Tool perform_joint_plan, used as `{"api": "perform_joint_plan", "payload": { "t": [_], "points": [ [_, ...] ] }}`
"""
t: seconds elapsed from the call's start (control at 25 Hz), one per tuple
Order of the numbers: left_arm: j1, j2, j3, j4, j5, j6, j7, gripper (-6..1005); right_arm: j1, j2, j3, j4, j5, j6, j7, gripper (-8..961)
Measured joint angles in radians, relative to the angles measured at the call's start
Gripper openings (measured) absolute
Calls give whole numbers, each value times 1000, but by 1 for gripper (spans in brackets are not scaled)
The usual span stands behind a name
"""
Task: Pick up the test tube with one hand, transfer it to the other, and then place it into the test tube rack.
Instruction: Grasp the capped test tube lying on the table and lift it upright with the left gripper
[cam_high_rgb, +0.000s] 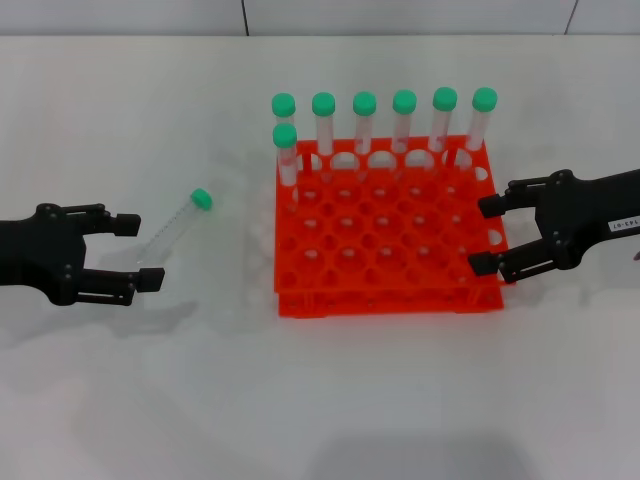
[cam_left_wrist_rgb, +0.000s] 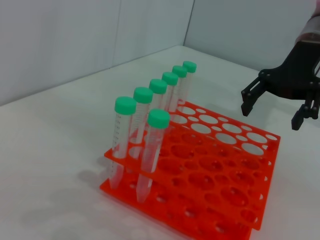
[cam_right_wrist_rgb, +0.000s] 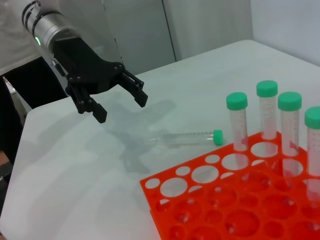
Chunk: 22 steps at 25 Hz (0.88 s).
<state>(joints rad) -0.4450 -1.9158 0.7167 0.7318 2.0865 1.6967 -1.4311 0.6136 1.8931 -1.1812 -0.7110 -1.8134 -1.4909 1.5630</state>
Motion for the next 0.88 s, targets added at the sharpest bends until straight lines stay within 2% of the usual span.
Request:
{"api": "perform_joint_plan", "payload": {
  "t": [0.72,0.88],
  "points": [
    [-1,-1,0,0,9,4,-11,873,0,8,0,-1,1,0,-14,872],
    [-13,1,-2,52,7,16,-174,873,0,11,0,-11,0,0,-14,872]
  ]
}}
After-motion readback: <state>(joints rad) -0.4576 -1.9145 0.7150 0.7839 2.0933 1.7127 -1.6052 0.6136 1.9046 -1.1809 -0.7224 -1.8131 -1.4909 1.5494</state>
